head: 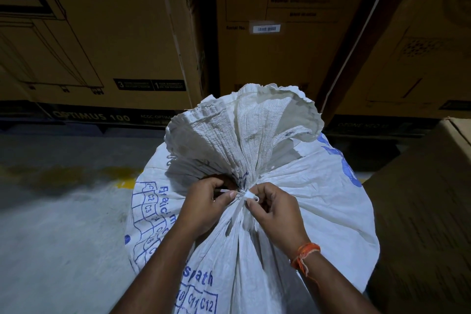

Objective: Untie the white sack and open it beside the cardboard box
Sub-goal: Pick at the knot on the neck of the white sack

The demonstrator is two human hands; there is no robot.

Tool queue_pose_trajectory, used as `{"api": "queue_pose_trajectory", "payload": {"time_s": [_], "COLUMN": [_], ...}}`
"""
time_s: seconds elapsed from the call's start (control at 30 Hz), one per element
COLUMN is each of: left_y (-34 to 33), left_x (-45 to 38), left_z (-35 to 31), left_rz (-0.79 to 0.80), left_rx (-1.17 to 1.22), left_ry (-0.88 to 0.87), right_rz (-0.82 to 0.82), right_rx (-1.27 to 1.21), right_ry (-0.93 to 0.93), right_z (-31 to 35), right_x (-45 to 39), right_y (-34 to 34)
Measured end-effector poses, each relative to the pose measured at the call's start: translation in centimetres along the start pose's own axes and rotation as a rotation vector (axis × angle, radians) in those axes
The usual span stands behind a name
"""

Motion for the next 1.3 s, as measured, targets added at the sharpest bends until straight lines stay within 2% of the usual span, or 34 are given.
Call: {"api": "queue_pose_trajectory", "payload": {"time_s": [0.37,0.63,1.3], "left_y": [-0.4,0.3,0.0], "left_x": [-0.2,-0.3,-0.3], "left_z": [-0.5,1.0,0.2], "left_rz": [0.01,0.013,0.012], "left_rx": [-0.01,0.011,0.033], "left_ry": [-0.089,0.025,-0.021], "right_rz": [-0.008,0.001,-0.004], "right_rx": [0.015,0.002,-0.016], "right_ry": [-0.003,-0.001,-0.01], "right_z": [-0.2,0.0,0.1], "right_x": [-0.1,0.1,0.1], "right_y": [-0.1,0.0,0.1]}}
Point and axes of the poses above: each hand's wrist, its own x-axis away from the middle knuckle, its own y-axis out of the back of the hand, z = x × y, the point moved 7 cm from there along -x, towards the middle knuckle, and after that the axes turned 2 degrees about -y, right-handed, at the moved point
